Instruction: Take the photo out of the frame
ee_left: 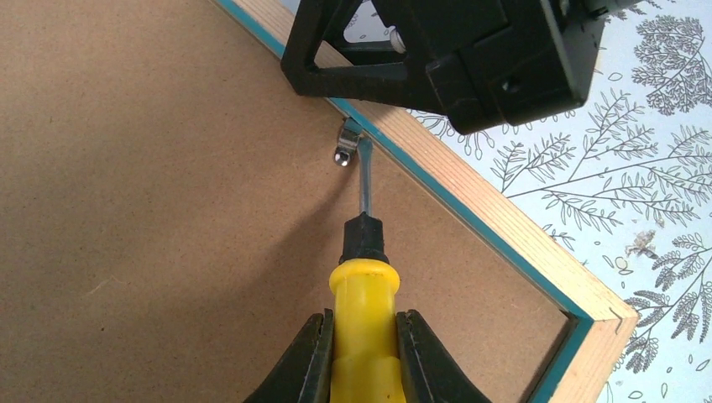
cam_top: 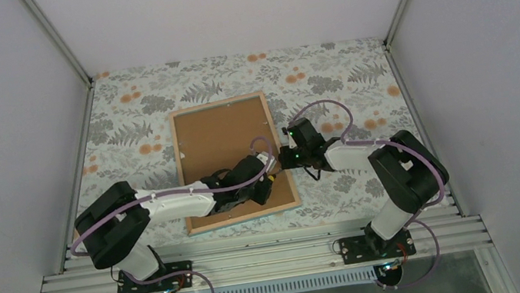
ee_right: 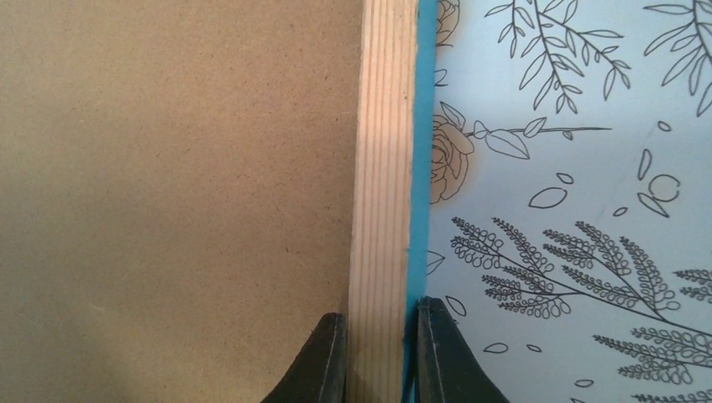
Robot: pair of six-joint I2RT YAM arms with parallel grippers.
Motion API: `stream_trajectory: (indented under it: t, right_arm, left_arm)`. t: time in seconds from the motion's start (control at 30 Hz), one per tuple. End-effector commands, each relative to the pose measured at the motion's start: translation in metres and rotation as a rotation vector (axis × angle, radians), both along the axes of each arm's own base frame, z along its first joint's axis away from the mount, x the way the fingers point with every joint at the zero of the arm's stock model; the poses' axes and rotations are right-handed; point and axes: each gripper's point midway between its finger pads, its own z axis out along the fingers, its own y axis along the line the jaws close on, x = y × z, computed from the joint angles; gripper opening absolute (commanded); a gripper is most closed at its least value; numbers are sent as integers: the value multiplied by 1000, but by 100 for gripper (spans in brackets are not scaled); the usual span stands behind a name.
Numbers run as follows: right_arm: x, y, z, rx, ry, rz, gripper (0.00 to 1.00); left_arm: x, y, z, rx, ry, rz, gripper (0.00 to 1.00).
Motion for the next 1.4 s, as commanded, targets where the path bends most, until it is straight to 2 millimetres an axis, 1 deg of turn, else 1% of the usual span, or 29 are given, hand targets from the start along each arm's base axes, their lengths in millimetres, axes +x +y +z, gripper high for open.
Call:
stream_trajectory:
  t: [0.0,0.17,0.37,0.57,0.73,0.9,1.03,1.2,1.23,1.3,1.37]
  right_arm:
    - [-13,9,0,29,34,19,4]
    - [-16,10,0,56,45,0,4]
    - [-24,10,-4,94,68,-20,4]
    - [-26,9,-4,110,70,-43,4]
    - [-26,8,-2,116,65,-47,4]
    - [-23,6,1,96,39,-36,4]
    - [-30,5,-2,75,55,0,4]
    - [-39,-4,0,13,48,48,4]
    - [-40,-5,-1,-3,48,60,5]
    - [-38,-8,0,-27,39,70,11]
    - [-33,-8,5,-27,17,79,15]
  left_arm:
    - [15,9,4,21,-28,111,2]
    - [22,16,6,9,-33,202,2]
    - [32,25,14,-43,-53,325,3]
    - [37,34,17,-81,-62,409,2]
    - [34,30,20,-107,-56,388,2]
    - [29,34,37,-152,-83,360,3]
    - [30,36,40,-137,-98,337,2]
    - [36,40,46,-134,-119,302,2]
    - [38,41,46,-132,-122,294,3]
    - [43,43,47,-130,-127,282,3]
    - [49,46,49,-137,-129,271,2]
